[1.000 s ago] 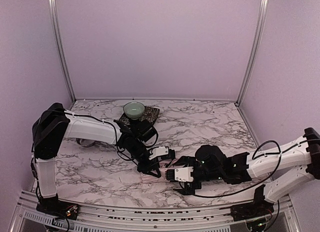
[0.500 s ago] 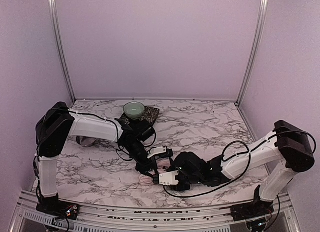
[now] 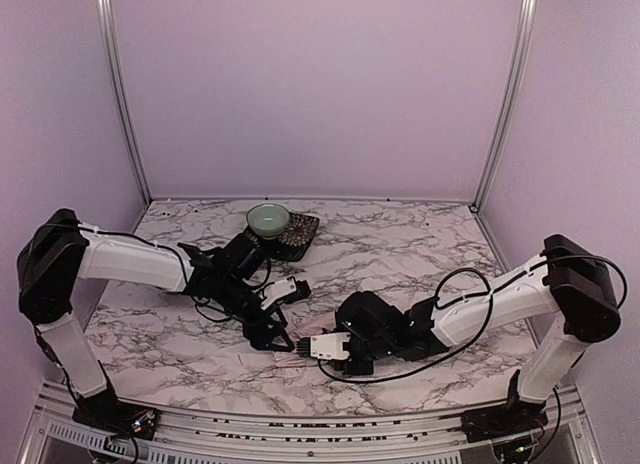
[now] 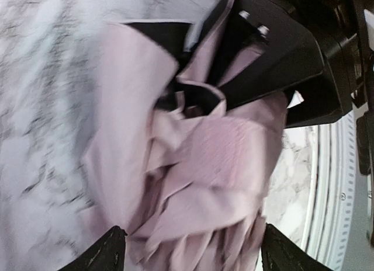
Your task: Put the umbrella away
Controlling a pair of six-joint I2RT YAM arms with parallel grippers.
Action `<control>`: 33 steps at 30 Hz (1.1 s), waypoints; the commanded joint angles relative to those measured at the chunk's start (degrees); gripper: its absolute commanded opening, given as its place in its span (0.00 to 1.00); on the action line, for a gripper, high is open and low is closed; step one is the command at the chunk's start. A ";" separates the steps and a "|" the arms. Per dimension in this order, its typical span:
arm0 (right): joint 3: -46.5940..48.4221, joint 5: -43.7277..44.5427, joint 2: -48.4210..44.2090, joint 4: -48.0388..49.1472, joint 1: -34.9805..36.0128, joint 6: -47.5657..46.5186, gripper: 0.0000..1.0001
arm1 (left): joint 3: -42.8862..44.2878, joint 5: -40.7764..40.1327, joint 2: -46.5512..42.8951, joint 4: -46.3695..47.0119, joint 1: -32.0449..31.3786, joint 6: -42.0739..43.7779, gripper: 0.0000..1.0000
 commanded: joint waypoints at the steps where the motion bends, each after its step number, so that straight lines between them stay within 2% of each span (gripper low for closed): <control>1: 1.33 -8.32 3.10 -12.71 -0.35 3.78 0.00 | -11.41 -12.36 -12.88 20.18 1.67 -2.22 0.81; 3: 2.45 -11.18 3.88 -15.49 -0.98 3.98 0.00 | -16.71 -13.54 -18.68 26.33 1.39 -0.10 0.81; 5: 3.84 -14.89 4.74 -18.18 -2.16 4.63 0.00 | -20.58 -15.50 -23.73 27.86 0.12 4.04 0.77; 10: 9.89 -25.23 9.49 -26.24 -7.14 6.71 0.00 | -29.02 -23.98 -34.31 25.64 -8.09 20.86 0.61; 14: 13.64 -30.81 13.75 -30.25 -9.39 6.65 0.00 | -31.26 -25.36 -38.45 22.09 -13.33 25.51 0.57; 16: 15.32 -32.65 15.63 -31.63 -10.03 6.53 0.00 | -31.49 -28.03 -37.27 21.93 -16.42 28.03 0.60; 18: 16.59 -33.21 17.37 -32.83 -10.60 6.65 0.00 | -30.97 -31.17 -34.16 22.54 -18.34 29.56 0.68; 21: 17.52 -33.92 19.08 -33.77 -11.48 6.56 0.00 | -29.84 -35.27 -28.86 26.77 -18.81 29.97 0.78; 25: 17.77 -35.10 19.66 -33.64 -12.06 6.10 0.00 | -25.34 -35.64 -21.85 27.00 -18.77 30.99 0.88; 29: 17.92 -35.61 20.14 -33.45 -12.48 5.15 0.00 | -22.28 -38.60 -16.62 27.09 -18.73 31.54 0.91; 33: 18.47 -35.77 21.09 -33.72 -12.96 4.55 0.00 | -21.69 -38.87 -16.00 26.43 -18.64 32.68 0.92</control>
